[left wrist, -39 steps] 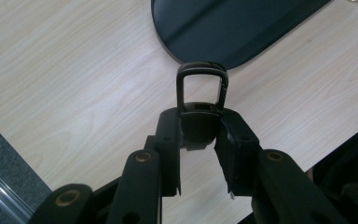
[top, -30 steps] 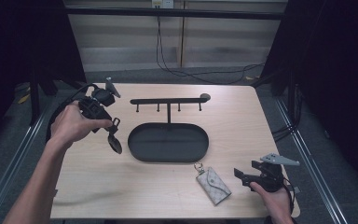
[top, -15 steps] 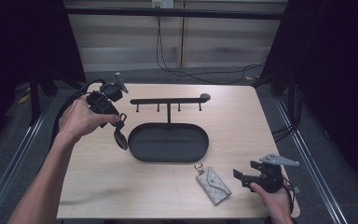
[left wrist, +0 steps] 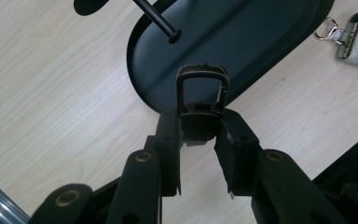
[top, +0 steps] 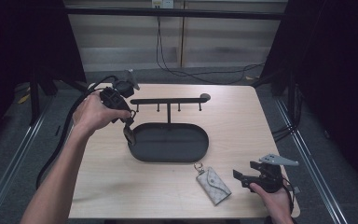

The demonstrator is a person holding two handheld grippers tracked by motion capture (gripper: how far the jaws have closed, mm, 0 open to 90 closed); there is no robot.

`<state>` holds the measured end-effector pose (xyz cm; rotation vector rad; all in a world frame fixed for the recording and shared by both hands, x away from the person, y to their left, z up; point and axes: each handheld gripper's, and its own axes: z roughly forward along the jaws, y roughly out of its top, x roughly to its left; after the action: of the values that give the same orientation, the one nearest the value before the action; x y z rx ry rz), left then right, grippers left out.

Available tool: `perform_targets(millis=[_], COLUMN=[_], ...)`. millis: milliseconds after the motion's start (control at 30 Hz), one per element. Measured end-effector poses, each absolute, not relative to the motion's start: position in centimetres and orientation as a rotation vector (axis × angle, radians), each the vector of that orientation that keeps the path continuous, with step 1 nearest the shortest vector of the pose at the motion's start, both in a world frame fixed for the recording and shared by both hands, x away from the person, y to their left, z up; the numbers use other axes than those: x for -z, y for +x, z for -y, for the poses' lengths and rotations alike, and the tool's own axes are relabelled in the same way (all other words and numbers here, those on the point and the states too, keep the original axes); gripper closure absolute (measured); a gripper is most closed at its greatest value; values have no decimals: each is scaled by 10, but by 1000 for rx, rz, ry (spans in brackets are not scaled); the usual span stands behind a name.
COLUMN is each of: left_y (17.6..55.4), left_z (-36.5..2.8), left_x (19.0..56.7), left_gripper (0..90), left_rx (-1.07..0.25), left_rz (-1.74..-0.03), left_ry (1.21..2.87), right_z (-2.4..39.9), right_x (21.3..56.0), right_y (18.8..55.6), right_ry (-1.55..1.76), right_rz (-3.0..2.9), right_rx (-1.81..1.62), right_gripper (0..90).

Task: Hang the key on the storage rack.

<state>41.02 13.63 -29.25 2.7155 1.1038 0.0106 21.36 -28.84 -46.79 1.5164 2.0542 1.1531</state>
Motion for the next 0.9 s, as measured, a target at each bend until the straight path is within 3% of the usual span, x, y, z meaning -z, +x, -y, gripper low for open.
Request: perform_targets(millis=[600,900], left_y=[431,437], left_z=[-123,-118], left_x=[308,313], left_gripper=[710,709], left_rx=[5,-51], left_rz=[-1154,-1219], left_ry=[2714,2701], right_z=[288,287], right_x=[469,469], right_y=[214,214], right_ry=[1513,1510], right_rz=[-2073,-2078], right_rx=[-1144,-1143], right_gripper=[171,173])
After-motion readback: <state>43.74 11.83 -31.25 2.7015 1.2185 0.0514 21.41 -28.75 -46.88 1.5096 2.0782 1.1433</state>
